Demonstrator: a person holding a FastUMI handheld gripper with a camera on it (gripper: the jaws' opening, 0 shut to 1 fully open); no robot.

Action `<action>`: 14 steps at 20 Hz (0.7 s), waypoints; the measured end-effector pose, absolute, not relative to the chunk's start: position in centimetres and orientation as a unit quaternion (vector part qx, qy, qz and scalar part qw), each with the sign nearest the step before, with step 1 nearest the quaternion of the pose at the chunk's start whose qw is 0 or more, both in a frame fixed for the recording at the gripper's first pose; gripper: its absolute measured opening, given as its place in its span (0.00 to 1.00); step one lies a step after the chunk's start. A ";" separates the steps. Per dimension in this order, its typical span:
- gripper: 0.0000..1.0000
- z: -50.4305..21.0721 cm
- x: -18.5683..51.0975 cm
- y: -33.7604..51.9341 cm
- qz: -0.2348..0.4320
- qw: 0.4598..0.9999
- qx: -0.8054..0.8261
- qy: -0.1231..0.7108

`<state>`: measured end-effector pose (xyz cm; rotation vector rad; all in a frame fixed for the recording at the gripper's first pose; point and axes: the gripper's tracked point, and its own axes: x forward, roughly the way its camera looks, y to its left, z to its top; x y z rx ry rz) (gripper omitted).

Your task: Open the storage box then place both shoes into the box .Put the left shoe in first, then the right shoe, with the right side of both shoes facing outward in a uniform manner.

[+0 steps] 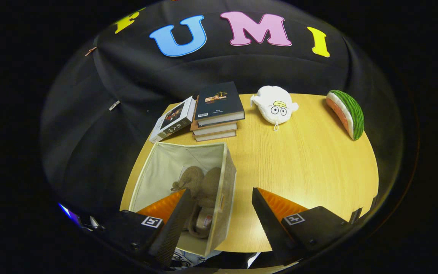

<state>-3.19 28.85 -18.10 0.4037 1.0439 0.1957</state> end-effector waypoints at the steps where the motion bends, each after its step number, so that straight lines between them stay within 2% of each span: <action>1: 0.99 -18.0 -3.3 27.9 0.089 0.846 0.188 0.491; 14: 0.99 -16.9 -3.1 15.3 0.064 0.894 0.175 0.407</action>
